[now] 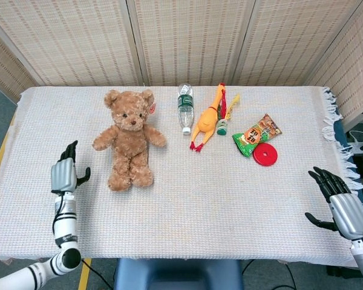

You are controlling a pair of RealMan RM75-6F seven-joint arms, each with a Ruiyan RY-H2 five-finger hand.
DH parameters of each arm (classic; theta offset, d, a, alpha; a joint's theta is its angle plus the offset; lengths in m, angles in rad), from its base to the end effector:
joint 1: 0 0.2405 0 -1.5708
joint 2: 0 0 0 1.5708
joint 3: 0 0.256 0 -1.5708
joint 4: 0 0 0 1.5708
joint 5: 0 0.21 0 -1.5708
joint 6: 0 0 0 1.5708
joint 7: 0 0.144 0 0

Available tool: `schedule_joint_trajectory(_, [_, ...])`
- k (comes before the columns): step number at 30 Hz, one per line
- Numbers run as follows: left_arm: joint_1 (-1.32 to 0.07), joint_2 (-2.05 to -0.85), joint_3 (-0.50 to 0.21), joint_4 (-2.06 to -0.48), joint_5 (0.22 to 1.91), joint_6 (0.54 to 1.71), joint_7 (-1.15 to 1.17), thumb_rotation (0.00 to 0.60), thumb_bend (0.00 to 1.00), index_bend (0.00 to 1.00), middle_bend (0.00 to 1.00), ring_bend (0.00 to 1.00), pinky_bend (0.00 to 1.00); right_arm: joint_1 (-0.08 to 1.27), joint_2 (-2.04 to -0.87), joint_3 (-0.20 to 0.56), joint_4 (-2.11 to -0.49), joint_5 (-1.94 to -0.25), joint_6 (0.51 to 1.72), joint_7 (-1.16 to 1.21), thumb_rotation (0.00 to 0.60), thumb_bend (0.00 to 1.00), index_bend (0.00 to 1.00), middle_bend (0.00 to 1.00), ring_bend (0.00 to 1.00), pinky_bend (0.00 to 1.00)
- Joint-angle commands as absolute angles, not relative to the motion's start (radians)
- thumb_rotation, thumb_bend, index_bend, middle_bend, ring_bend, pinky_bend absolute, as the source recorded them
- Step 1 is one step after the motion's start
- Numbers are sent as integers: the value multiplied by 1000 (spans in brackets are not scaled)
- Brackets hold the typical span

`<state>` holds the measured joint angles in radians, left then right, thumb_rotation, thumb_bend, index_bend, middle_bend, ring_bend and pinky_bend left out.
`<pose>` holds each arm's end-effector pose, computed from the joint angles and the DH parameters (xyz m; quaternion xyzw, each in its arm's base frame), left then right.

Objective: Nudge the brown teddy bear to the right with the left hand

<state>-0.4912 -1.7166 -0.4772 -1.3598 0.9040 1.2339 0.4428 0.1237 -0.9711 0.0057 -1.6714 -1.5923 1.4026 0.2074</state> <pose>-0.2262 0.3506 0.0262 -0.4742 -0.4914 -0.3979 0.6127 -0.3001 -0.1817 0.1786 0.6248 -0.4311 0.4035 0.5108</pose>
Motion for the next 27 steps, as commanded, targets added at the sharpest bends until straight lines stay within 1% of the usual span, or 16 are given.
schedule_joint_trajectory(1, [-559, -1773, -535, -1288, 830, 1213, 463, 600, 382, 3, 86, 148, 333, 125, -968, 5, -1674, -1590, 1400, 208, 600, 88, 0, 7, 0, 96])
schedule_joint_trajectory(6, [-614, -1806, -572, -1250, 773, 1213, 470, 600, 384, 20, 101, 158, 336, 128, -963, 5, -1676, -1588, 1396, 217, 600, 88, 0, 6, 0, 96])
schedule_joint_trajectory(14, [-665, -1844, -616, -1240, 721, 1234, 426, 600, 382, 101, 187, 202, 364, 129, -958, 3, -1680, -1587, 1392, 219, 600, 88, 0, 7, 0, 98])
schedule_joint_trajectory(19, [-679, -1843, -626, -1262, 691, 1237, 419, 600, 382, 131, 216, 218, 377, 131, -957, 6, -1680, -1581, 1392, 225, 600, 88, 0, 7, 0, 98])
schedule_joint_trajectory(23, [-695, -1857, -629, -1248, 698, 1258, 391, 600, 386, 183, 260, 256, 392, 132, -954, 5, -1681, -1583, 1390, 229, 600, 88, 0, 6, 0, 98])
schedule_joint_trajectory(27, [-700, -1852, -624, -1266, 688, 1253, 386, 600, 385, 191, 267, 266, 396, 132, -956, 7, -1680, -1579, 1390, 226, 600, 88, 0, 7, 0, 98])
